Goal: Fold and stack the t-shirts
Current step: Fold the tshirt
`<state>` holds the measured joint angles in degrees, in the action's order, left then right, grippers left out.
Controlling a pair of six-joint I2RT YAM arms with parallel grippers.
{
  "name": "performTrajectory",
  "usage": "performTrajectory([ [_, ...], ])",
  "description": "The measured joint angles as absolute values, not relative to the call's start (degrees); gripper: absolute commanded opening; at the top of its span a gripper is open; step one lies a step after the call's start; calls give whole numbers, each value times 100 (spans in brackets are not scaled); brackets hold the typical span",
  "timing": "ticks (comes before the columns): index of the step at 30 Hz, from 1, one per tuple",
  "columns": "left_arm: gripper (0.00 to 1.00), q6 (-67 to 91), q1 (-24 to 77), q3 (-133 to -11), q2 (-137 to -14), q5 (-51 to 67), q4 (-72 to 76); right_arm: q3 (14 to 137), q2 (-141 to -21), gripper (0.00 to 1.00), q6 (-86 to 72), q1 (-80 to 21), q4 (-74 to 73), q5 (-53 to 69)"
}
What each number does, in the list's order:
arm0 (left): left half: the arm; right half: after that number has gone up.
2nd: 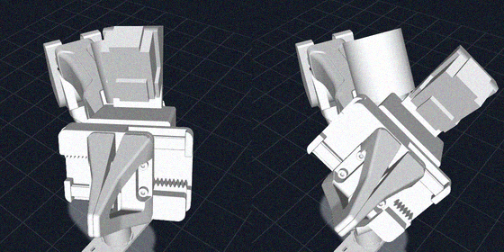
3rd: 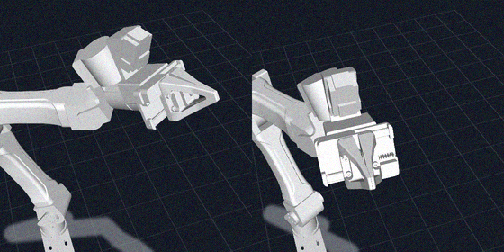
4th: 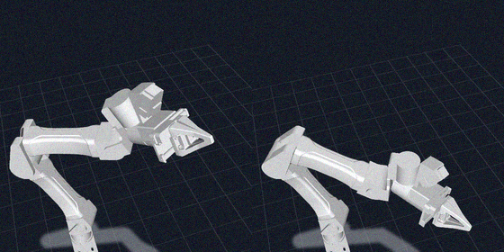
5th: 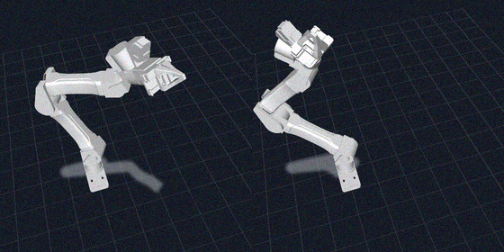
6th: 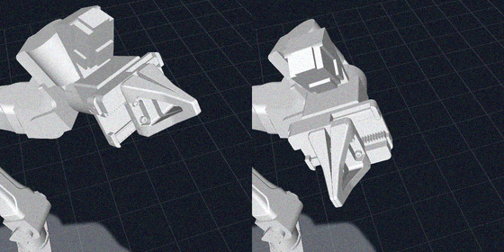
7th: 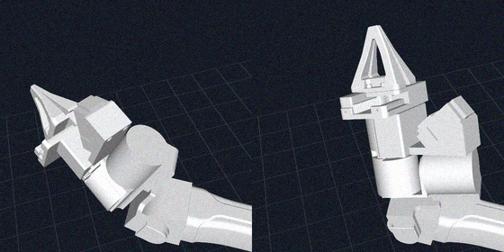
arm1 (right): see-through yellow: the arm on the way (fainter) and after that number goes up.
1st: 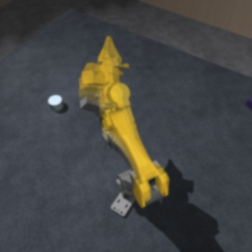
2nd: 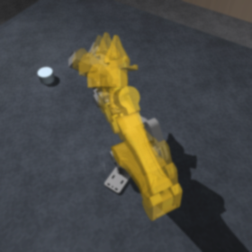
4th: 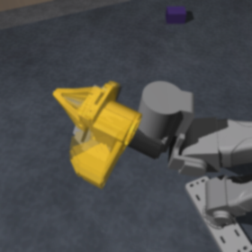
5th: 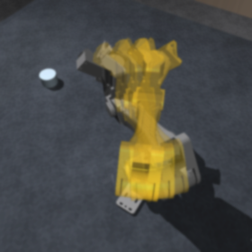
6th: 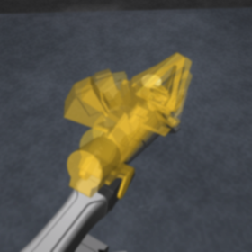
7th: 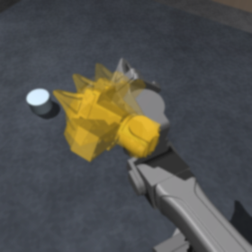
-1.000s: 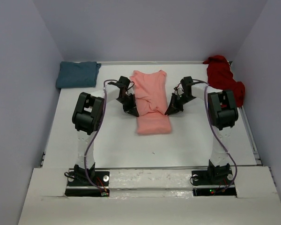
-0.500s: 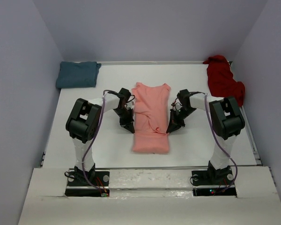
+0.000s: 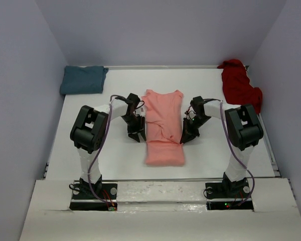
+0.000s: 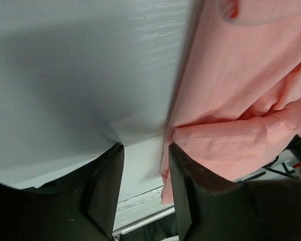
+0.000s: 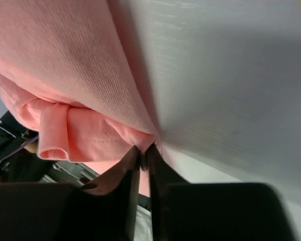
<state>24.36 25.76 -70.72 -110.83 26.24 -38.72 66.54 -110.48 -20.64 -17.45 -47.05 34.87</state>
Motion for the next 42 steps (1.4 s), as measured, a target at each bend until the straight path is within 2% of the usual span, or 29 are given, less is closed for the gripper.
performTrajectory([
  [1,75,2432,2561,-7118,-11069,2609,-3922,6654,-11048,45,-2064,-1734,-4724,3489],
  [3,83,2429,2539,-7214,-11026,2552,-3938,6654,-11039,53,-2049,-1728,-4720,3505],
  [5,87,2418,2539,-7325,-10940,2456,-3907,6654,-10984,56,-2069,-1723,-4716,3518],
  [23,85,2447,2530,-7498,-10079,1953,-3267,6716,-10103,56,-2075,-1723,-4171,3339],
  [30,81,2340,2528,-6971,-8796,1675,-2856,6641,-9299,54,-1907,-1723,-4117,3312],
  [33,74,2268,2530,-6735,-8110,1546,-2770,6399,-8694,51,-1793,-1723,-3972,3277],
  [35,68,2215,2532,-6571,-7911,1459,-2698,6047,-8322,42,-1778,-1728,-3920,3247],
  [36,64,2185,2539,-6462,-7872,1411,-2672,5911,-8230,33,-1787,-1734,-3894,3236],
  [37,52,2167,2556,-6316,-7861,1350,-2674,5677,-8086,0,-1833,-1739,-3883,3223],
  [39,35,2117,2593,-6071,-7894,1302,-2687,5389,-7948,0,-1863,-1778,-3854,3179],
  [40,14,2132,2626,-5940,-7920,1267,-2709,5118,-7850,0,-1992,-1841,-3865,3144],
  [42,3,2099,2705,-5725,-7981,1214,-2724,4899,-7787,0,-2051,-1938,-3848,3118],
])
